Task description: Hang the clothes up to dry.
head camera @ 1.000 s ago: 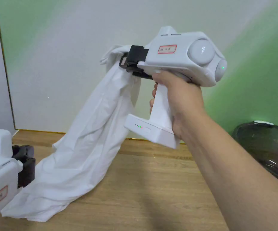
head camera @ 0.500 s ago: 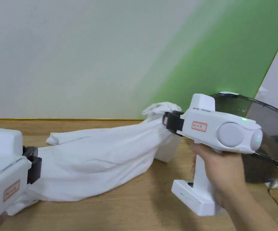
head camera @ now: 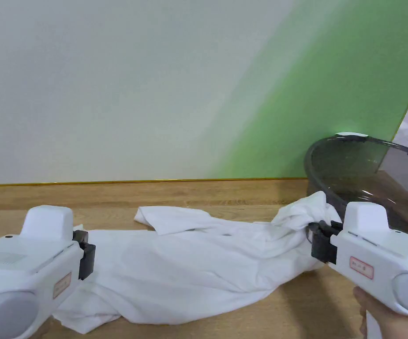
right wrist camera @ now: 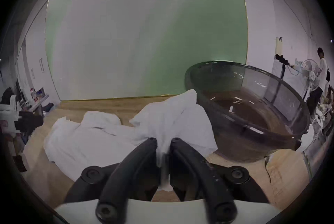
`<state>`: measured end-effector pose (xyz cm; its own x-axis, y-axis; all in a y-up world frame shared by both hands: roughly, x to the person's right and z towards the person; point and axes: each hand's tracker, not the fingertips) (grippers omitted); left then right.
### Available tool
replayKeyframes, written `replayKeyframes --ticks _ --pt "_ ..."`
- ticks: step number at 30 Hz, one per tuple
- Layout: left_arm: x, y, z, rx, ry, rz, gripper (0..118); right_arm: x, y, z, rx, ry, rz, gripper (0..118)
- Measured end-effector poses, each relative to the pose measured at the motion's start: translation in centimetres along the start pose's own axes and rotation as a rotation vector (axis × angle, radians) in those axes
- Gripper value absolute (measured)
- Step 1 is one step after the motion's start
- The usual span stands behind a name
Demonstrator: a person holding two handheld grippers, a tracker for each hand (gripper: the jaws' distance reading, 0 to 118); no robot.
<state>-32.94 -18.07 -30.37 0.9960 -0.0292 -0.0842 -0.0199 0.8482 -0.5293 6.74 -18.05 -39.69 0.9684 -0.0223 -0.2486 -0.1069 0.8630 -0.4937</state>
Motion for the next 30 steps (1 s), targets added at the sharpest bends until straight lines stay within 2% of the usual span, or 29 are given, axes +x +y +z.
replayKeyframes --ticks 1,4,5,6,7,10,11,14,15,16,17,18,19,21,22,24,26,27,30 --pt "0.0 -0.1 -0.2 -0.008 0.000 -0.002 0 -0.3 -0.3 -0.2 -0.006 -0.003 0.020 16" --pt "-0.4 -0.5 -0.9 -0.040 0.004 0.001 0 -0.4 -0.9 -0.2 -0.013 -0.004 0.037 57" --pt "-0.7 -0.7 -1.0 -0.049 0.012 0.008 0 -0.3 -1.3 0.0 -0.006 0.026 0.041 74" --pt "-1.0 -0.9 -1.2 -0.057 0.019 0.008 0 -0.1 -1.6 0.3 -0.006 0.077 0.047 82" --pt "-1.4 -1.0 -1.3 -0.066 0.025 0.009 0 -0.1 -1.9 0.7 -0.011 0.080 0.058 86" --pt "-2.5 -1.3 -1.7 -0.090 0.047 0.015 0 -0.1 -3.3 1.7 -0.013 0.059 0.132 86" --pt "-2.8 -1.4 -1.8 -0.091 0.054 0.014 0 -0.1 -3.6 2.0 -0.026 0.023 0.154 86" --pt "-3.6 -1.3 -1.8 -0.099 0.057 0.023 0 0.2 -4.5 2.4 -0.004 -0.015 0.157 86" --pt "-3.8 -1.3 -1.8 -0.099 0.059 0.025 1 0.4 -4.5 2.6 0.001 -0.007 0.127 84" --pt "-3.9 -1.2 -1.7 -0.100 0.060 0.025 1 0.7 -4.5 2.7 0.008 0.029 0.086 75" --pt "-4.2 -1.2 -1.7 -0.098 0.067 0.030 1 0.9 -4.4 2.6 -0.012 0.075 0.049 34" --pt "-4.6 -1.1 -1.6 -0.099 0.072 0.035 1 0.7 -4.3 2.5 -0.023 0.067 0.039 3" --pt "-5.0 -1.0 -1.5 -0.099 0.080 0.045 1 0.4 -4.4 2.7 -0.010 0.045 0.063 2" --pt "-5.9 -0.8 -1.1 -0.096 0.098 0.056 3 0.2 -4.2 3.0 -0.006 0.093 0.061 2" --pt "-6.5 -0.7 -1.0 -0.093 0.116 0.065 10 0.2 -4.2 3.0 0.004 0.111 0.040 2" --pt "-8.1 -0.6 -1.2 -0.119 0.125 0.105 56 0.1 -4.2 2.9 -0.005 0.142 0.006 2" --pt "-9.6 -0.8 -1.4 -0.178 -0.011 0.212 101 -0.4 -4.2 2.6 -0.004 0.119 0.024 2" --pt "-10.0 -1.0 -1.4 -0.201 -0.098 0.247 107 -0.7 -4.3 2.5 -0.009 0.116 0.034 2" --pt "-9.4 -1.7 -1.7 -0.240 -0.195 0.272 106 -1.2 -4.2 2.2 -0.026 0.143 0.011 2"
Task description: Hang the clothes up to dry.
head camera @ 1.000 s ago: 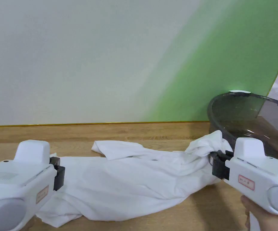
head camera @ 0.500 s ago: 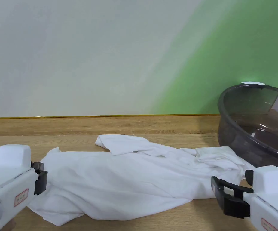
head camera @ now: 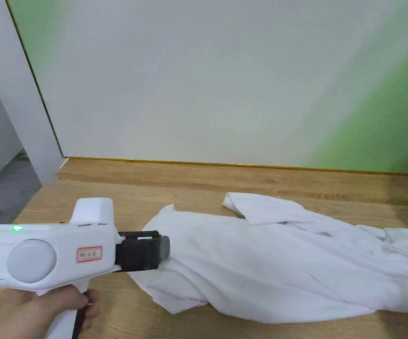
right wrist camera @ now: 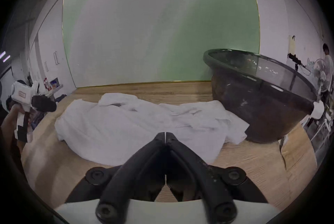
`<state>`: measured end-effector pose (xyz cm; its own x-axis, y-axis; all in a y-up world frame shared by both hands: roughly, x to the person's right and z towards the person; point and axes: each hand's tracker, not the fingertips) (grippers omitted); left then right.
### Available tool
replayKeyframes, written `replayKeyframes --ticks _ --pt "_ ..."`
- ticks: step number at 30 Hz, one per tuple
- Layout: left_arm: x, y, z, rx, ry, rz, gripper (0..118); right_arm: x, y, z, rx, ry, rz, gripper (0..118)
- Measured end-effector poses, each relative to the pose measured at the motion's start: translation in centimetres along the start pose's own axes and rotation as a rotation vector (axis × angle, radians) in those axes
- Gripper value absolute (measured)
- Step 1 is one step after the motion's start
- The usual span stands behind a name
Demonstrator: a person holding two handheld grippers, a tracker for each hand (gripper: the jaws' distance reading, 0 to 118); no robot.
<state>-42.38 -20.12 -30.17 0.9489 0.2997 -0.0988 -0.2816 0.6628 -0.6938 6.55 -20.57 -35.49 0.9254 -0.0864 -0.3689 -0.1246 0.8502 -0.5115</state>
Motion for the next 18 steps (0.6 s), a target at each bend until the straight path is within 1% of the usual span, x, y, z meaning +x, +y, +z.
replayKeyframes --ticks 1,2,3,4,5,6,7,9,10,11,13,14,15,16,17,18 --pt "0.5 -0.4 -0.7 -0.017 0.023 -0.024 106 -0.3 0.0 -0.1 -0.004 0.005 -0.001 2" --pt "0.7 -0.9 -1.5 -0.033 0.092 -0.075 105 -0.6 -0.1 -0.2 -0.007 0.004 0.005 2" --pt "0.9 -1.4 -2.0 -0.039 0.121 -0.098 100 -0.7 0.0 -0.2 -0.010 -0.003 0.016 2" --pt "1.0 -1.8 -2.4 -0.049 0.134 -0.102 84 -0.9 0.0 -0.1 -0.011 -0.009 0.027 2" --pt "1.2 -2.1 -2.8 -0.068 0.111 -0.085 52 -1.0 0.1 0.0 -0.012 -0.014 0.035 2" --pt "1.4 -2.4 -3.0 -0.098 0.086 -0.066 26 -1.0 0.1 0.2 -0.012 -0.018 0.038 2" --pt "1.4 -2.6 -2.8 -0.012 0.082 -0.085 8 -0.7 0.1 0.2 -0.013 -0.018 0.038 2" --pt "1.5 -2.5 -3.5 -0.086 0.081 -0.085 7 -0.4 0.1 0.2 -0.034 -0.017 0.038 2" --pt "1.7 -2.4 -3.2 -0.059 0.085 -0.109 7 -0.1 0.1 0.3 -0.039 -0.024 0.035 2" --pt "1.8 -2.3 -3.2 -0.076 0.098 -0.153 7 0.3 0.0 0.4 -0.039 -0.034 0.034 2" --pt "1.9 -2.3 -2.5 0.005 0.136 -0.215 6 0.9 0.1 0.8 -0.032 -0.072 0.034 2" --pt "1.8 -2.1 -2.1 0.013 0.177 -0.235 5 1.4 0.0 1.0 -0.021 -0.115 0.036 10" --pt "1.4 -1.8 -1.7 0.051 0.209 -0.214 5 1.9 -0.1 1.0 -0.029 -0.140 0.041 21" --pt "0.6 -1.4 -1.2 0.086 0.208 -0.179 4 2.3 -0.1 0.8 -0.053 -0.165 0.051 40" --pt "-0.4 -0.9 -0.7 0.112 0.207 -0.143 4 2.7 -0.2 0.6 -0.076 -0.176 0.065 69" --pt "-0.4 -0.7 0.0 0.104 0.226 -0.115 4 2.9 -0.3 0.4 -0.092 -0.177 0.071 83"
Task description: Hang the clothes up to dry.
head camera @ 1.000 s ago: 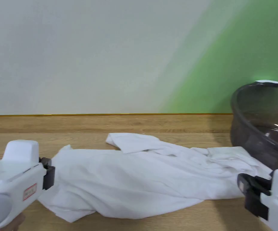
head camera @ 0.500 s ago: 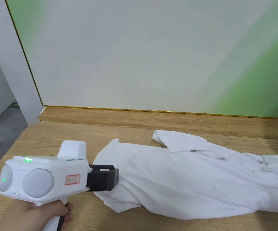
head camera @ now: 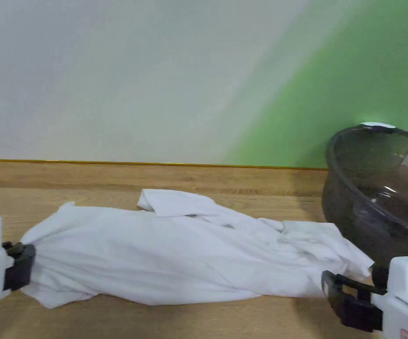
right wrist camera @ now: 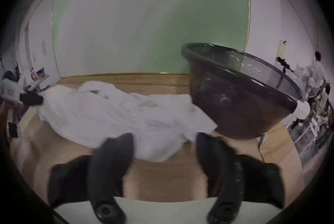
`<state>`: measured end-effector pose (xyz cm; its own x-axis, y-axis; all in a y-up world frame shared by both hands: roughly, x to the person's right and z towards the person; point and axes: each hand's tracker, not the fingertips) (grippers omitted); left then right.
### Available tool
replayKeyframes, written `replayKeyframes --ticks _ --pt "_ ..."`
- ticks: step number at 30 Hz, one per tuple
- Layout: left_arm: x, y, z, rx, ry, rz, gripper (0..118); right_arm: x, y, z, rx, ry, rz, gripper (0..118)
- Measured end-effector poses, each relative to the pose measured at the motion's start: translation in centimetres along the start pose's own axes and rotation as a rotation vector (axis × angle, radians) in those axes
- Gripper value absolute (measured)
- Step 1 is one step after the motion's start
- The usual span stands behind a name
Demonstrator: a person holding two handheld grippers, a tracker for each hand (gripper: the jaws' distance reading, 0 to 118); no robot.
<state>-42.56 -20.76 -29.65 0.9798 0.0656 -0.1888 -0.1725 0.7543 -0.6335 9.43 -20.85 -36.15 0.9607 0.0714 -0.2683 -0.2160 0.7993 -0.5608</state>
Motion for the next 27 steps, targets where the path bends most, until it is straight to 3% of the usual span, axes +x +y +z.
replayKeyframes --ticks 1,4,7,11,12,13,14,16,20,24,27 --pt "-0.5 0.2 0.0 -0.026 0.027 -0.019 4 0.4 -0.4 -0.3 -0.002 -0.002 -0.003 89" --pt "-0.1 0.0 0.8 -0.021 0.068 -0.094 4 0.5 -1.0 -1.2 -0.020 -0.016 -0.014 89" --pt "0.2 -0.3 0.9 -0.027 0.071 -0.076 4 0.2 -1.4 -2.3 -0.025 0.048 -0.049 89" --pt "1.4 -0.8 0.8 -0.036 0.085 -0.089 4 -0.7 -1.1 -4.2 -0.013 0.029 -0.022 88" --pt "1.5 -0.8 0.6 -0.038 0.082 -0.091 4 -0.7 -0.9 -4.5 -0.016 0.029 -0.024 78" --pt "1.8 -0.8 0.7 -0.040 0.076 -0.090 4 -0.7 -0.6 -4.5 -0.007 0.067 -0.045 48" --pt "2.0 -0.8 0.9 -0.038 0.071 -0.088 4 -0.5 -0.3 -4.6 -0.010 0.123 -0.087 4" --pt "2.3 -0.5 1.4 -0.021 0.055 -0.078 4 -0.3 0.1 -3.8 0.020 0.168 -0.155 4" --pt "2.4 1.0 3.2 0.060 0.004 -0.035 4 -0.8 2.6 -1.3 0.109 0.152 -0.094 5" --pt "2.1 4.0 6.5 0.233 -0.008 0.049 3 -0.8 7.4 3.4 0.283 0.230 -0.136 5" --pt "2.5 7.4 9.8 0.362 -0.004 0.048 3 -1.7 12.1 7.9 0.468 0.199 -0.047 5"
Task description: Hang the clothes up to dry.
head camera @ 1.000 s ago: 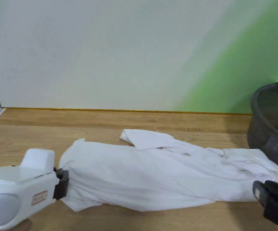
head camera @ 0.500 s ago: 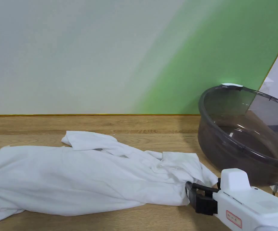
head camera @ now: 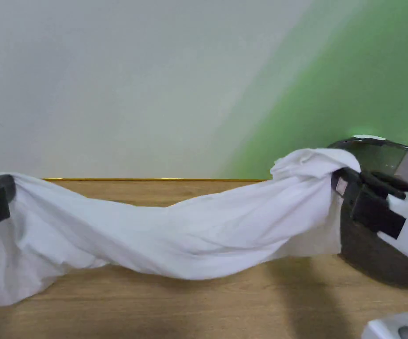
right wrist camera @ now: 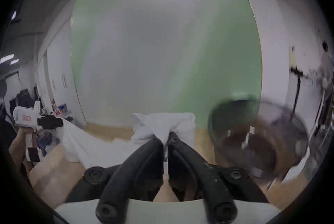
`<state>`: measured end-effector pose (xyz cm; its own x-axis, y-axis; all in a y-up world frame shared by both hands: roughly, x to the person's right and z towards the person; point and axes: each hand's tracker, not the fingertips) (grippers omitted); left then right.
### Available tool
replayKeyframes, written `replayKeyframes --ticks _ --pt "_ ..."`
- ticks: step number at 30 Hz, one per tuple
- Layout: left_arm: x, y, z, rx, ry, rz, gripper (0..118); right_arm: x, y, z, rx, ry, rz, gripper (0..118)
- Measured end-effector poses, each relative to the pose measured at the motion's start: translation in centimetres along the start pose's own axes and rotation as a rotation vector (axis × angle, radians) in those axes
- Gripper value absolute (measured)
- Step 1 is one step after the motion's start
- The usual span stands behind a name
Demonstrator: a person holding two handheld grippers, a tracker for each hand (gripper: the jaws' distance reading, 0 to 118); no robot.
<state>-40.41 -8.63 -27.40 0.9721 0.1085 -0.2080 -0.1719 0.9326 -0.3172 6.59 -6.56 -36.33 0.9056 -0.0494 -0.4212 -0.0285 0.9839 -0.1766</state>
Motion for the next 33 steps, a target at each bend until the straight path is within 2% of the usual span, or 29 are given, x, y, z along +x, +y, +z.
replayKeyframes --ticks 3,5,9,11,12,19,21,26,29,33 --pt "-0.1 5.3 2.0 0.136 0.004 0.035 3 -1.5 6.3 1.5 0.156 -0.028 0.005 5" --pt "-0.3 8.8 3.2 0.208 0.008 0.040 4 -2.4 10.0 2.5 0.262 -0.118 0.054 5" --pt "0.1 14.3 5.6 0.315 0.060 -0.003 3 -3.5 16.0 4.2 0.416 -0.199 0.062 5" --pt "0.5 16.9 7.2 0.366 0.069 -0.015 3 -4.4 18.5 4.8 0.463 -0.258 0.124 5" --pt "0.6 17.6 7.5 0.389 0.074 -0.023 3 -4.7 19.1 5.0 0.490 -0.269 0.121 5" --pt "2.8 22.2 9.5 0.515 0.144 -0.078 3 -6.8 24.3 5.2 0.564 -0.305 0.145 5" --pt "3.7 23.0 9.1 0.549 0.186 -0.169 4 -7.3 25.4 4.8 0.571 -0.313 0.162 5" --pt "3.9 27.0 7.8 0.492 0.124 -0.051 3 -7.7 28.5 2.0 0.582 -0.360 0.226 5" --pt "4.6 29.4 6.9 0.504 0.166 -0.064 4 -7.8 30.9 0.1 0.575 -0.367 0.214 5" --pt "4.8 32.7 6.0 0.503 0.148 -0.024 3 -7.6 33.5 -2.8 0.576 -0.396 0.214 5"
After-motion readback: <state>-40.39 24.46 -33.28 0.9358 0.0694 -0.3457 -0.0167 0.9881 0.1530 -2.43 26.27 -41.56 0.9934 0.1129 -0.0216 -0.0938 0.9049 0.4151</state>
